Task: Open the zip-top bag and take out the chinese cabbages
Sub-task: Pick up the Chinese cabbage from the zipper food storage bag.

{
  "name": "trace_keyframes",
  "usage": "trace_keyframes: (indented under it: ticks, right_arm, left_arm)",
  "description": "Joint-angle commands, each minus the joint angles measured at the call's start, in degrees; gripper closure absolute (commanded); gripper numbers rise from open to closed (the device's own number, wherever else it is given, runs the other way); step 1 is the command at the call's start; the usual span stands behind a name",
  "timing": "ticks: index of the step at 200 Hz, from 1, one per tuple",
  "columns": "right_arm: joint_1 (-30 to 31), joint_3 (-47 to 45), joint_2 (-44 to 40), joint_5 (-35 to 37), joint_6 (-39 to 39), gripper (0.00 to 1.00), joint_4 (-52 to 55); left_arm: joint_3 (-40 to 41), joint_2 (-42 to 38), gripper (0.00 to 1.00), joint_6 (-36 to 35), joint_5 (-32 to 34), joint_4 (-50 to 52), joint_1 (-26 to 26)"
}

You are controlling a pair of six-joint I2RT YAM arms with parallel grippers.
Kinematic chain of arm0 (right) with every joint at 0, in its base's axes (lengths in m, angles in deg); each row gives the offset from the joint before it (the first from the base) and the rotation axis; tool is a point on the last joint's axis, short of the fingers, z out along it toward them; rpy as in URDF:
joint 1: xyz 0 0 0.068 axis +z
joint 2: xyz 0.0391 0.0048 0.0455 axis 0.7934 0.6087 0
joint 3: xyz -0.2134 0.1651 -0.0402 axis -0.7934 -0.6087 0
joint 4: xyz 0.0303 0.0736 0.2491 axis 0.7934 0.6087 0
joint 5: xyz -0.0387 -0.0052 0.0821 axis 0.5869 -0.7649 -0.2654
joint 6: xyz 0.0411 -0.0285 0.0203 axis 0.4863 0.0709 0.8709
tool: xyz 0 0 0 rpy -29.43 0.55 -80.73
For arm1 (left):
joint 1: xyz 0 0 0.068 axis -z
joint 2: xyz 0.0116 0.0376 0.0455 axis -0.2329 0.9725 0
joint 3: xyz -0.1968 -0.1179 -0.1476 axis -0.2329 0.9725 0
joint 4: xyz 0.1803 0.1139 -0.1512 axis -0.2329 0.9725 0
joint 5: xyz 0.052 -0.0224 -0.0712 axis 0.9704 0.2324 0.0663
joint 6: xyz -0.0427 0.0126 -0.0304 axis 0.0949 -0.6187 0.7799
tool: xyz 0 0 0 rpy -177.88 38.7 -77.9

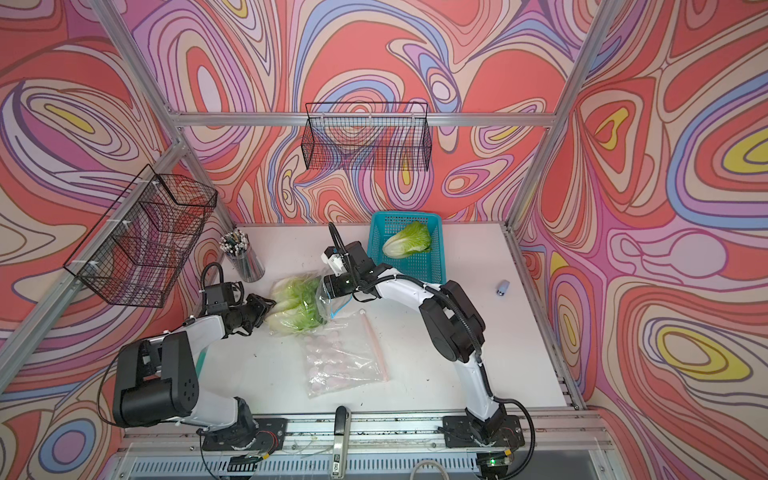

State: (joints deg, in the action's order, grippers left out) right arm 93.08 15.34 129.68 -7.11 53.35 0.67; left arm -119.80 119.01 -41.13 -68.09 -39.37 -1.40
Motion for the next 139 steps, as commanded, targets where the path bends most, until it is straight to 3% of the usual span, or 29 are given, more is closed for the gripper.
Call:
trace_keyframes:
  ticks: [1, 8, 96, 123, 139]
  right_arm:
    - [0.15, 0.15, -0.25, -0.09, 0.1, 0.55, 0.88]
    - [0.2, 0.17, -0.25, -0.1, 0.1, 0.55, 0.89]
    - [0.15, -2.03, -0.34, -3.25, 0.87, 0.54, 0.38]
    - [0.14, -3.98, -0.41, -4.79, 1.89, 0.59, -0.82]
    - [0.13, -5.61, -0.6, -5.23, 2.9, 0.68, -1.99]
  left_arm:
    - [0.97, 0.94, 0.93, 2.75, -1.56, -4.0, -0.32]
    - [0.96, 0.79, 1.0, 3.1, -1.86, -4.43, -0.33]
    - [0.37, -8.95, 1.0, 6.95, -3.01, -4.61, -0.03]
    - [0.56, -11.84, 1.0, 6.27, -1.47, -2.35, 0.48]
    - [0.74, -11.99, 1.0, 5.7, -0.78, -1.74, 0.79]
